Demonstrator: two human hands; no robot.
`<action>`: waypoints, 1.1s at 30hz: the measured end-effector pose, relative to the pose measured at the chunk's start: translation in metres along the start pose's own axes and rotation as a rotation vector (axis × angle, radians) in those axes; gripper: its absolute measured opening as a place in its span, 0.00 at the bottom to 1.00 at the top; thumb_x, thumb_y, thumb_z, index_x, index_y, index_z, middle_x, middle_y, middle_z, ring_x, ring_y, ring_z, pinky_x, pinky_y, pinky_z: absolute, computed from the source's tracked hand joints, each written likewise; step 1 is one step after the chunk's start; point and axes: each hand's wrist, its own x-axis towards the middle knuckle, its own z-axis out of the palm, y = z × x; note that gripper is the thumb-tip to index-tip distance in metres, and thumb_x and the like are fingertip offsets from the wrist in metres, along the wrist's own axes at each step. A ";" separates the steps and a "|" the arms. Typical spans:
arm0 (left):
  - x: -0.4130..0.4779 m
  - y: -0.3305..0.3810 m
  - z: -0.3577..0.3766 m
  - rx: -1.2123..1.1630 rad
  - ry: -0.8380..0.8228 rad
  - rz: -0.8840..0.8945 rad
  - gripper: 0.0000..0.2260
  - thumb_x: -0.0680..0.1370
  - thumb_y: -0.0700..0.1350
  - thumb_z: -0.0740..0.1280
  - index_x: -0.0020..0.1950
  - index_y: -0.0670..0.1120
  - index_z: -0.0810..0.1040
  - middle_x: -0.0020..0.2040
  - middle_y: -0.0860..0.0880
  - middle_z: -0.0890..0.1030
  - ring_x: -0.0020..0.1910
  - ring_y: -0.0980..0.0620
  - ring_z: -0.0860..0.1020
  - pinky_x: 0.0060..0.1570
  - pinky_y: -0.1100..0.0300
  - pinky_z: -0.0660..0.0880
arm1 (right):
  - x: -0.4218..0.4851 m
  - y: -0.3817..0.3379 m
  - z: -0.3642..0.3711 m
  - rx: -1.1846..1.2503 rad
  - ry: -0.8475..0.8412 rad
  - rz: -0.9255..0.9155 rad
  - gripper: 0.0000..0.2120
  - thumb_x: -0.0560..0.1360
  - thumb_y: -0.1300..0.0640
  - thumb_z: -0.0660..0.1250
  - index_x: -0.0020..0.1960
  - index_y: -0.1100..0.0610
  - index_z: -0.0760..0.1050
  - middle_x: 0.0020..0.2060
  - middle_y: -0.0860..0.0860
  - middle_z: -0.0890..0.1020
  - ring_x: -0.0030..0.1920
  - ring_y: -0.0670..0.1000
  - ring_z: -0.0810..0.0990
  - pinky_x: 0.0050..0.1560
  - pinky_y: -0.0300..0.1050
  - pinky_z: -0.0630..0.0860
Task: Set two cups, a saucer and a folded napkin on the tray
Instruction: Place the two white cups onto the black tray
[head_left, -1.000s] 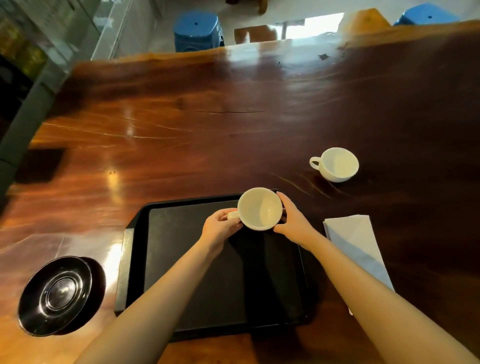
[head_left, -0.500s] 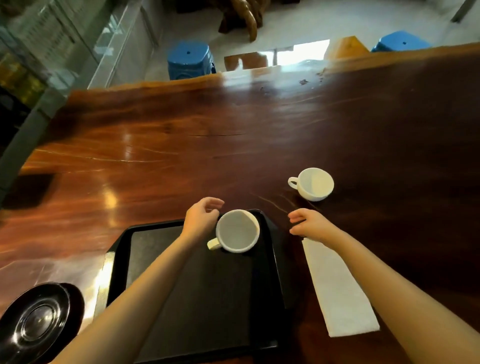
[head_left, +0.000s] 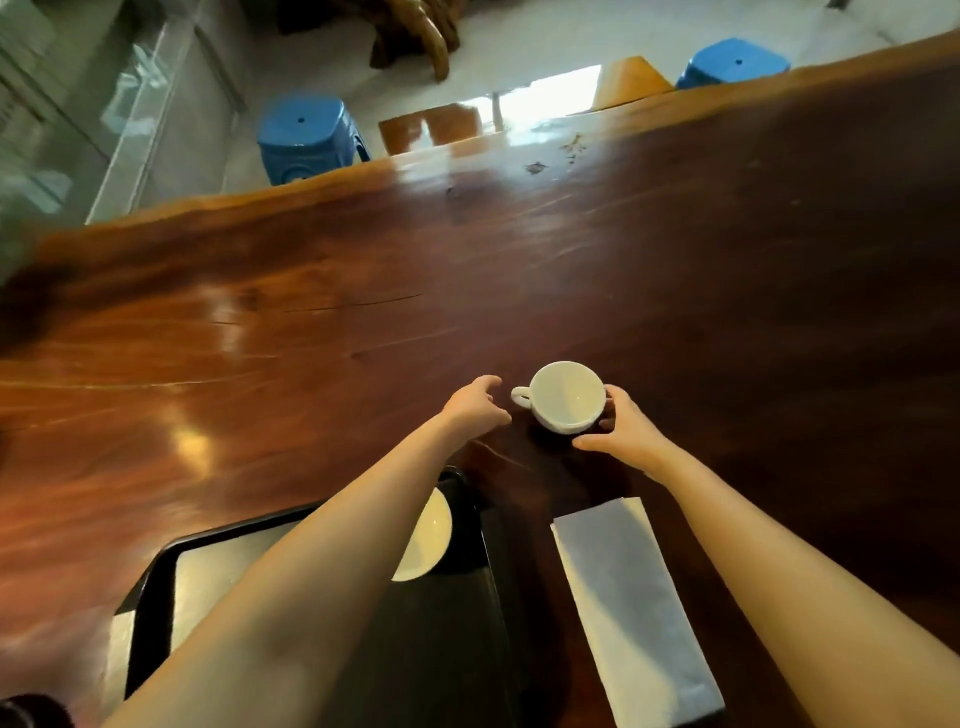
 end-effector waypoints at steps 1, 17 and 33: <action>0.006 0.001 0.004 -0.004 -0.005 -0.004 0.29 0.74 0.38 0.67 0.73 0.48 0.61 0.71 0.42 0.69 0.66 0.45 0.72 0.63 0.51 0.74 | 0.004 0.000 0.002 0.014 0.006 -0.039 0.45 0.65 0.59 0.77 0.73 0.50 0.55 0.72 0.54 0.63 0.68 0.54 0.67 0.66 0.53 0.68; 0.025 0.000 0.017 -0.308 0.119 0.054 0.13 0.73 0.34 0.67 0.54 0.47 0.80 0.51 0.49 0.80 0.52 0.51 0.78 0.48 0.60 0.77 | 0.022 -0.001 0.015 0.175 -0.043 -0.182 0.46 0.65 0.60 0.77 0.73 0.44 0.52 0.71 0.48 0.62 0.64 0.43 0.60 0.60 0.43 0.63; -0.115 -0.081 -0.092 -0.566 0.499 0.079 0.14 0.70 0.42 0.73 0.55 0.45 0.81 0.52 0.47 0.82 0.48 0.52 0.79 0.47 0.58 0.77 | -0.056 -0.134 0.107 0.060 -0.222 -0.453 0.41 0.66 0.60 0.76 0.70 0.41 0.57 0.70 0.48 0.59 0.62 0.44 0.61 0.62 0.46 0.63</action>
